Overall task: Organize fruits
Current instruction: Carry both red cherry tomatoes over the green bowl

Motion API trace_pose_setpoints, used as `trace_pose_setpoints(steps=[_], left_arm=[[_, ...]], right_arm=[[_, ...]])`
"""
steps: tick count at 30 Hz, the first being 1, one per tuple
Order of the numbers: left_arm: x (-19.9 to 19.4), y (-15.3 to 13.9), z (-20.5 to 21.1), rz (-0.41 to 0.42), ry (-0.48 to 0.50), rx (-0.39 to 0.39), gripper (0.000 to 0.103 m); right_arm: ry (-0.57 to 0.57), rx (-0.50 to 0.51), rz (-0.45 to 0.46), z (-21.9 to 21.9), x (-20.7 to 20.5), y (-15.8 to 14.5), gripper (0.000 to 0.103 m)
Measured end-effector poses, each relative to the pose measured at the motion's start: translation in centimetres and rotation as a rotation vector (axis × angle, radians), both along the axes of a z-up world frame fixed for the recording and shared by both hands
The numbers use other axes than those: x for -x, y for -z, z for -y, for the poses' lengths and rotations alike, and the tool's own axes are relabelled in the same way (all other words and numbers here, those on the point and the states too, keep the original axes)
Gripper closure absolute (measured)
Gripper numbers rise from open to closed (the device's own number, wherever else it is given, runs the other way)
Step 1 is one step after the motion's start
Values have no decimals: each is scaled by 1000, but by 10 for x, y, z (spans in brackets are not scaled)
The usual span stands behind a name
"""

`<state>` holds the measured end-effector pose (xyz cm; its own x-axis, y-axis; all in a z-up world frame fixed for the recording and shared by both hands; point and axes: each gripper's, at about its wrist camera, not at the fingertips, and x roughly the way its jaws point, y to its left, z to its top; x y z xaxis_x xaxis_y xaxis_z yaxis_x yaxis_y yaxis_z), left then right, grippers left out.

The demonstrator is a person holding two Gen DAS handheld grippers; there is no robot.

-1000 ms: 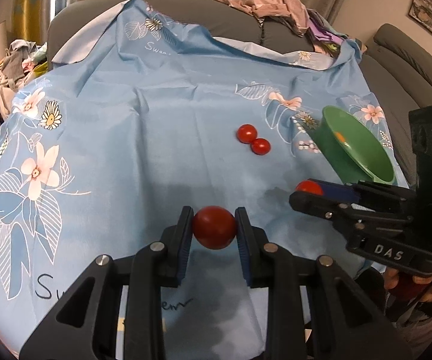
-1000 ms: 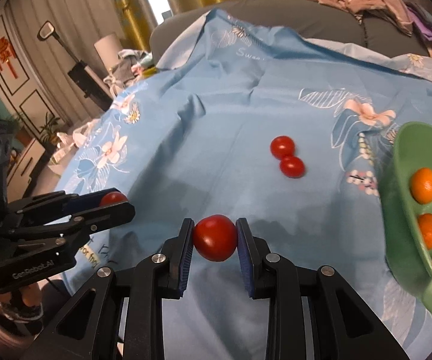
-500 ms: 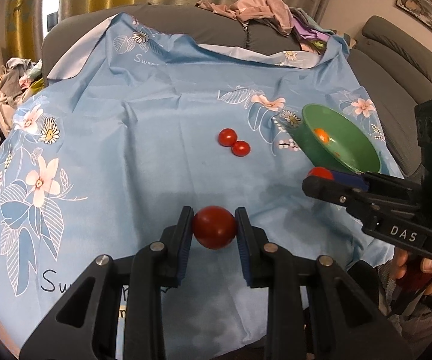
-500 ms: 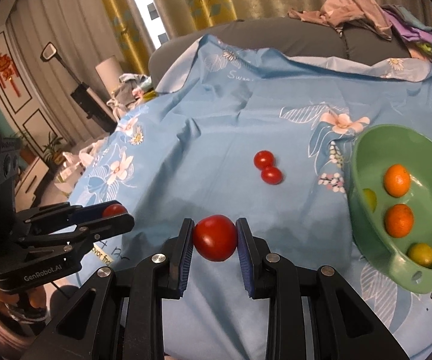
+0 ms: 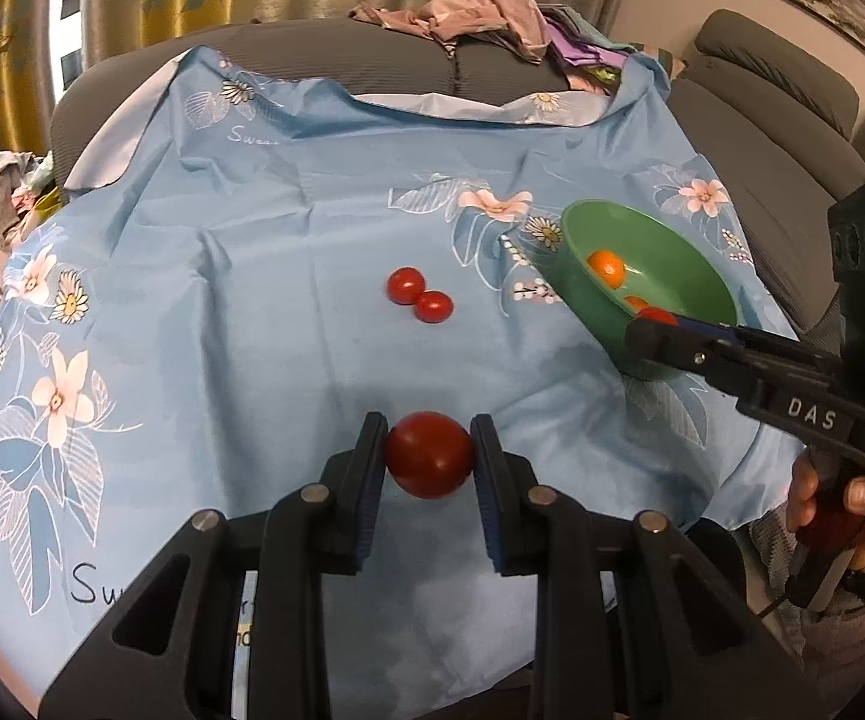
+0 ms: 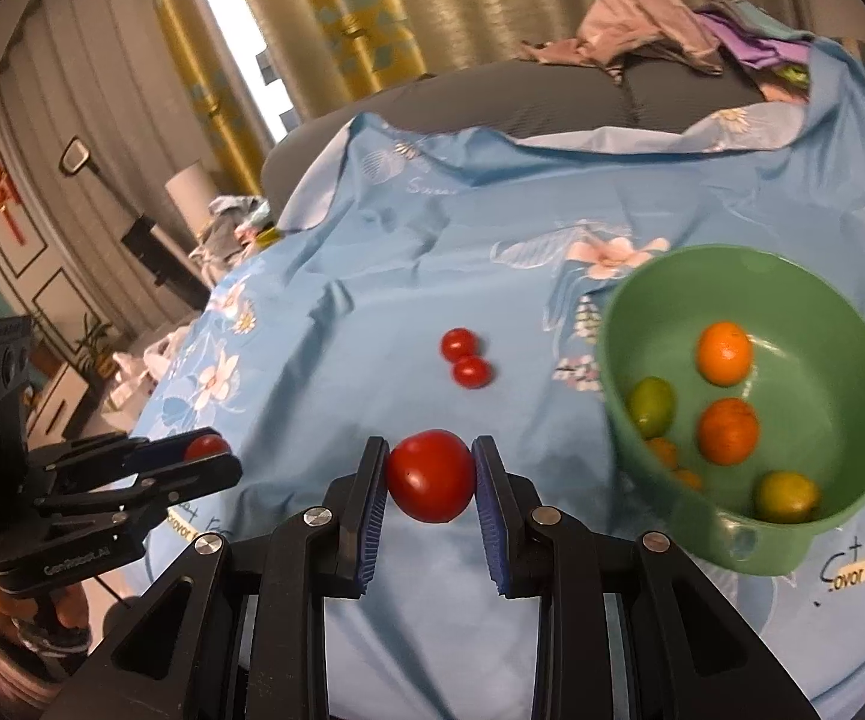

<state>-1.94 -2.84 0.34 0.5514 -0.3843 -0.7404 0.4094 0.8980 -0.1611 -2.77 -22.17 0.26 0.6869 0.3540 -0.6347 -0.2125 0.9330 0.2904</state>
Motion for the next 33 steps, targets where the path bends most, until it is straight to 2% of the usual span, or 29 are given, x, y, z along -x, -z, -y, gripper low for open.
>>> trace_pose_setpoints(steps=[33], left_arm=[[-36, -6, 141, 16, 280, -29, 75]], right_arm=[[218, -65, -13, 97, 5, 17, 73]])
